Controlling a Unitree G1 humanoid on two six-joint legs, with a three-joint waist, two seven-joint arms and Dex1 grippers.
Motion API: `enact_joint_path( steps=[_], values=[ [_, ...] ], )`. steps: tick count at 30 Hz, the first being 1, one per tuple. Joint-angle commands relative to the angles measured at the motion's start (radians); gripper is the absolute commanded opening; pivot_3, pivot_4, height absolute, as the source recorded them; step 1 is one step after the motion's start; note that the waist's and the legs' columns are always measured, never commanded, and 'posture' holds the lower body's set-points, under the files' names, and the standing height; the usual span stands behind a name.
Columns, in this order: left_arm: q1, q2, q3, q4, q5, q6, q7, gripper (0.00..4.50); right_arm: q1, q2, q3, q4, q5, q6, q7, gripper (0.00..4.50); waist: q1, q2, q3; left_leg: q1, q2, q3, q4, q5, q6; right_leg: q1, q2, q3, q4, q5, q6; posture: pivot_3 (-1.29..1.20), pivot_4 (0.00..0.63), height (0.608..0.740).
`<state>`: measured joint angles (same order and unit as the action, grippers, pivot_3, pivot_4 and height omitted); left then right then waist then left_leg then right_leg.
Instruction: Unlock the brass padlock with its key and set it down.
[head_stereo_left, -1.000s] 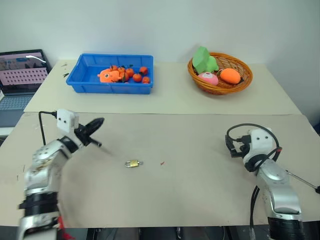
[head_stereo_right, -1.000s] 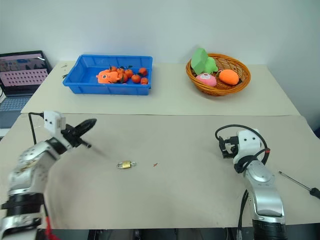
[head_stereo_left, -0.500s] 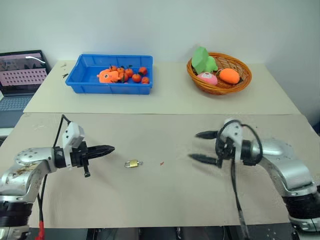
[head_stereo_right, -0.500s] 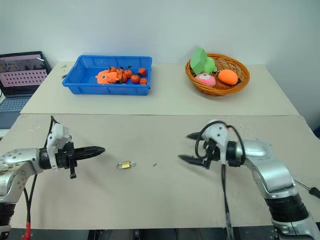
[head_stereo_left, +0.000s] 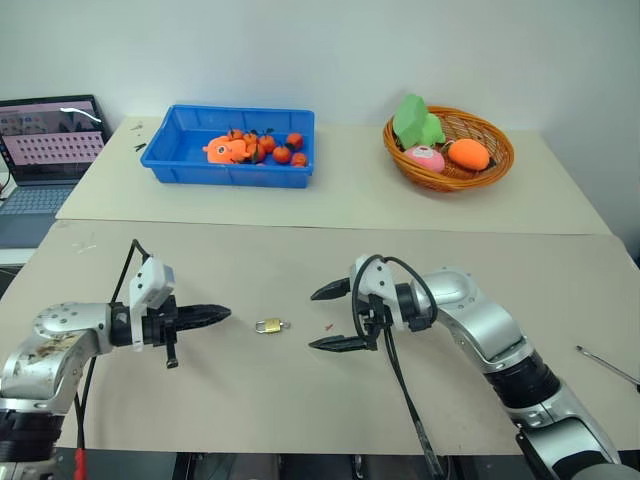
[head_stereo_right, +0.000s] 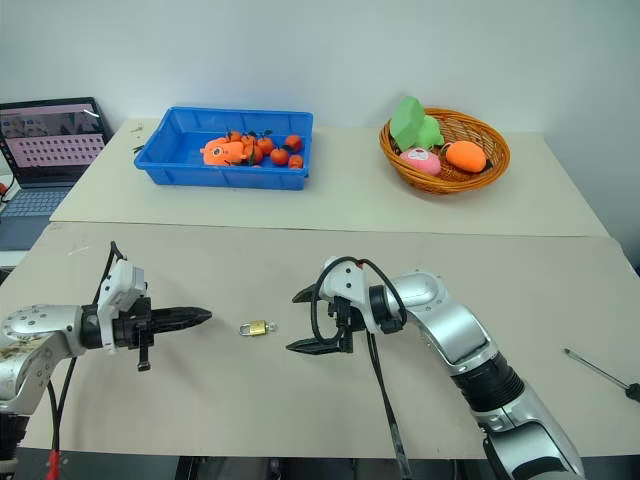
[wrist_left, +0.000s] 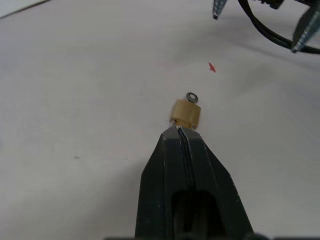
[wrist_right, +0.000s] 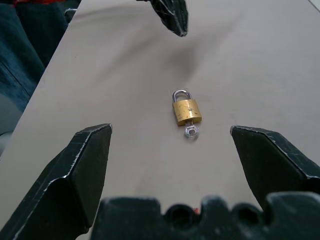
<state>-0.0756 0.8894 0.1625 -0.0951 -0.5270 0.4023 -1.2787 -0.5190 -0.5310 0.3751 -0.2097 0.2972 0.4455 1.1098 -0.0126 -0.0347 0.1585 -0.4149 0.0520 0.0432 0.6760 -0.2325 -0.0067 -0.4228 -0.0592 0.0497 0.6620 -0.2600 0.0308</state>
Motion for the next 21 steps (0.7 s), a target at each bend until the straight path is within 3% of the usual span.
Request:
enact_joint_path(
  steps=[1, 10, 13, 15, 17, 18, 19, 21],
  values=[
    [-0.005, 0.035, 0.003, -0.033, -0.003, -0.038, -0.061, 0.0, 0.039, -0.04, -0.05, -0.02, 0.001, -0.03, 0.005, 4.46, 0.005, 0.0, 0.0, 0.0, 0.0, 0.0, 0.0, 0.0, 0.0, 0.0, 0.0, -0.001, 0.0, 0.0, 0.0, 0.0, 0.15, 0.74],
    [-0.112, 0.038, -0.055, 0.003, 0.021, -0.039, -0.118, 0.0, 0.148, -0.089, -0.15, -0.024, -0.028, -0.043, -0.1, 4.46, 0.004, 0.0, 0.0, 0.0, 0.0, -0.001, 0.0, 0.0, 0.0, 0.001, 0.001, -0.002, 0.0, 0.0, 0.0, 0.0, 0.15, 0.74],
    [-0.15, 0.036, -0.091, 0.026, 0.039, -0.002, -0.107, 0.63, 0.18, -0.084, -0.164, -0.041, -0.034, -0.035, -0.136, 4.5, -0.002, 0.0, 0.0, 0.0, 0.0, -0.001, 0.0, 0.0, 0.0, 0.001, 0.001, -0.001, 0.001, 0.0, 0.0, 0.0, 0.15, 0.74],
    [-0.179, 0.031, -0.115, 0.043, 0.05, 0.021, -0.093, 1.35, 0.196, -0.078, -0.175, -0.05, -0.034, -0.026, -0.161, 4.5, -0.001, 0.0, 0.0, 0.001, 0.0, -0.001, 0.0, 0.0, 0.0, 0.001, 0.001, -0.001, 0.0, 0.0, 0.0, 0.0, 0.15, 0.74],
    [-0.197, 0.024, -0.126, 0.056, 0.054, 0.022, -0.09, 1.35, 0.208, -0.077, -0.181, -0.054, -0.036, -0.024, -0.18, 4.5, -0.002, 0.0, 0.0, 0.0, 0.0, -0.001, 0.001, 0.0, 0.0, 0.001, 0.001, -0.001, 0.001, 0.0, 0.0, 0.0, 0.15, 0.74],
    [-0.206, 0.017, -0.13, 0.061, 0.055, 0.022, -0.088, 1.88, 0.214, -0.076, -0.184, -0.054, -0.037, -0.023, -0.19, 4.5, -0.002, 0.0, 0.0, 0.0, 0.0, -0.001, 0.001, 0.0, 0.0, 0.001, 0.001, -0.001, 0.001, 0.0, 0.0, 0.0, 0.15, 0.74],
    [-0.212, 0.013, -0.133, 0.065, 0.055, 0.022, -0.086, 1.87, 0.218, -0.074, -0.186, -0.055, -0.037, -0.021, -0.197, 4.5, -0.002, 0.0, 0.0, 0.0, 0.0, -0.001, 0.001, 0.0, 0.0, 0.001, 0.001, -0.001, 0.001, 0.0, 0.0, 0.0, 0.15, 0.74],
    [-0.218, 0.012, -0.139, 0.07, 0.053, 0.021, -0.092, 2.4, 0.223, -0.075, -0.188, -0.058, -0.039, -0.019, -0.209, 4.5, -0.002, 0.0, 0.0, 0.0, 0.0, -0.001, 0.001, 0.0, 0.0, 0.001, 0.001, -0.001, 0.001, 0.0, 0.0, 0.0, 0.15, 0.74]
  ],
)
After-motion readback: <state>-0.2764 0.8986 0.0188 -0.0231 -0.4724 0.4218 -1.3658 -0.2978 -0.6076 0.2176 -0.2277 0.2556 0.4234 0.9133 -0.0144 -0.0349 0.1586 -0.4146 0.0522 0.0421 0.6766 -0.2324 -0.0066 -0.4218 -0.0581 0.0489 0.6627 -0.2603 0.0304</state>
